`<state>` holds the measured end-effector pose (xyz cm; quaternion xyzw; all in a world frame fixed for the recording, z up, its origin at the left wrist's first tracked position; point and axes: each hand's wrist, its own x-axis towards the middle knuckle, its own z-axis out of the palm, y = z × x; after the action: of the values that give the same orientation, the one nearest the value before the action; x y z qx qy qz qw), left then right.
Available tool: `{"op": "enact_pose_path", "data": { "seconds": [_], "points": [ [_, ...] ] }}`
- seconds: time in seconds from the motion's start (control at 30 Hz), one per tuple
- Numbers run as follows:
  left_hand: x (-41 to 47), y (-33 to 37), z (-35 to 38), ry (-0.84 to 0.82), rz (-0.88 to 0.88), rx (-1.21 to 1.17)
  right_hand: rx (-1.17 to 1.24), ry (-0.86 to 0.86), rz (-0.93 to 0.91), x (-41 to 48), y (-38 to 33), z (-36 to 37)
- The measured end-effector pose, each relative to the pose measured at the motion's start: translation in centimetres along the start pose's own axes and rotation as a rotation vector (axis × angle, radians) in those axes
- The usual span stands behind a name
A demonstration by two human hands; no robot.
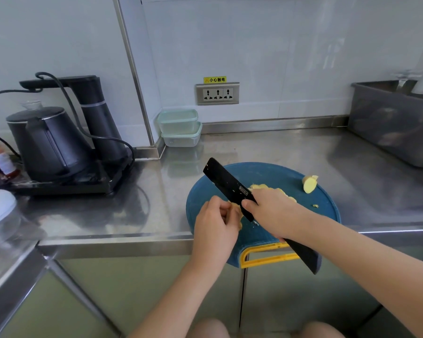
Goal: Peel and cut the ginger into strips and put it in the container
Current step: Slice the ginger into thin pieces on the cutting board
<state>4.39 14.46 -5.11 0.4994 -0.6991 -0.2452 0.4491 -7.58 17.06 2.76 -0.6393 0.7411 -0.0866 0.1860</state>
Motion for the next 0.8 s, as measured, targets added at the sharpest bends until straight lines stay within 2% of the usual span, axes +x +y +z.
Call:
{"op": "enact_pose_path", "data": {
  "seconds": [0.17, 0.3, 0.47, 0.6, 0.67, 0.8],
  "points": [
    [-0.1, 0.0, 0.0, -0.008, 0.019, 0.034, 0.005, -0.06, 0.033, -1.8, 1.4, 0.6],
    [-0.1, -0.1, 0.2, 0.018, 0.033, 0.044, -0.091, 0.018, -0.053, -1.5, 1.4, 0.8],
    [-0.1, -0.2, 0.3, 0.019, 0.018, 0.065, -0.137, 0.072, -0.038, 0.0, 0.2, 1.0],
    [0.2, -0.1, 0.1, 0.012, 0.003, 0.051, -0.107, 0.067, -0.103, 1.2, -1.2, 0.3],
    [0.4, -0.1, -0.1, 0.002, -0.01, 0.041, 0.005, 0.086, -0.086, 1.2, -1.6, 0.3],
    [0.4, 0.3, -0.5, -0.044, -0.049, -0.004, -0.093, 0.107, -0.103, -0.1, 0.0, 0.9]
  ]
}}
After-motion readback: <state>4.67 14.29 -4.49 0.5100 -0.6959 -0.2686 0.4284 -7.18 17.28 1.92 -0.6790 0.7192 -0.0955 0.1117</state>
